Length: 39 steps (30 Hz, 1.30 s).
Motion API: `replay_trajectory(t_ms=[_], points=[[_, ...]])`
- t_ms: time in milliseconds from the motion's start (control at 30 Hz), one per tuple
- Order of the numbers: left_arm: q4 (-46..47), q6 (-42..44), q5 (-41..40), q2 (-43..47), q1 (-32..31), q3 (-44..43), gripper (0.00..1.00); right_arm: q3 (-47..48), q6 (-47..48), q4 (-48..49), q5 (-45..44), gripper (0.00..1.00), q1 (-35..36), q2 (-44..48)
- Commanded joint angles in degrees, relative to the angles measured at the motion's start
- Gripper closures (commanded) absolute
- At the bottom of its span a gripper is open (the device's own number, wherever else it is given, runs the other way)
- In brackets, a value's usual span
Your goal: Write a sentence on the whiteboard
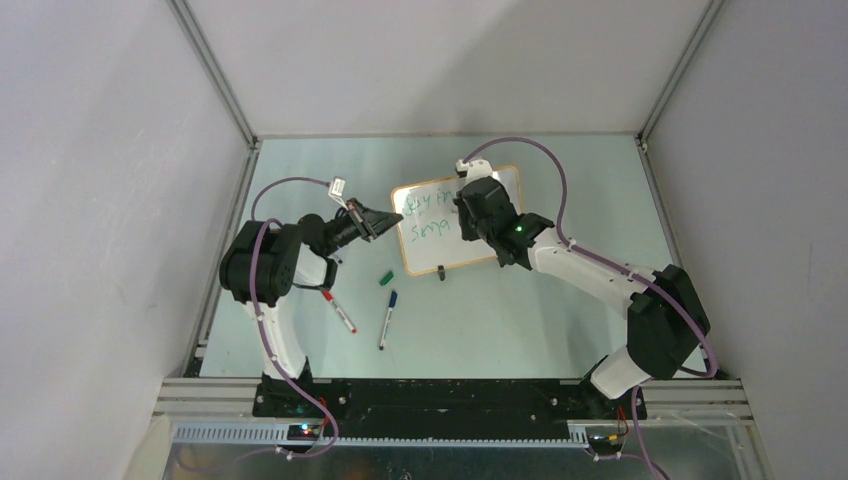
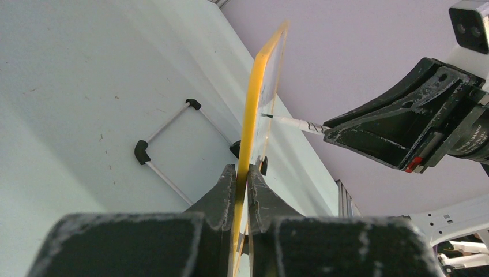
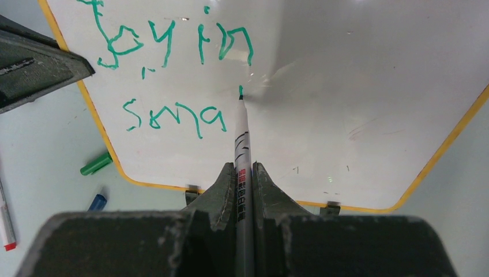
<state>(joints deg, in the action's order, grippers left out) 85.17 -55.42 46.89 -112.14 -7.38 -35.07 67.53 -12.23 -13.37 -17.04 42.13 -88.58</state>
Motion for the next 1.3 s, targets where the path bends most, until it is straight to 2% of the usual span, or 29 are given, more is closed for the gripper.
replay_trajectory(t_ms=[0, 433, 1000, 1267], points=[[2.7, -0.1, 0.9, 0.4, -0.5, -1.4, 1.00, 2.2, -1.1, -2.6, 0.3, 1.00, -0.1, -0.2], [2.7, 0.1, 0.9, 0.5, -0.5, -1.2, 1.00, 2.0, -0.5, -5.1, -0.5, 1.00, 1.2, -0.1], [2.7, 0.0, 0.9, 0.7, -0.5, -1.2, 1.00, 2.0, 0.3, -0.3, -1.4, 1.00, 0.0, 3.9], [2.7, 0.1, 1.0, 0.6, -0.5, -1.2, 1.00, 4.4, 0.7, -0.4, -1.8, 1.00, -0.5, 2.1]])
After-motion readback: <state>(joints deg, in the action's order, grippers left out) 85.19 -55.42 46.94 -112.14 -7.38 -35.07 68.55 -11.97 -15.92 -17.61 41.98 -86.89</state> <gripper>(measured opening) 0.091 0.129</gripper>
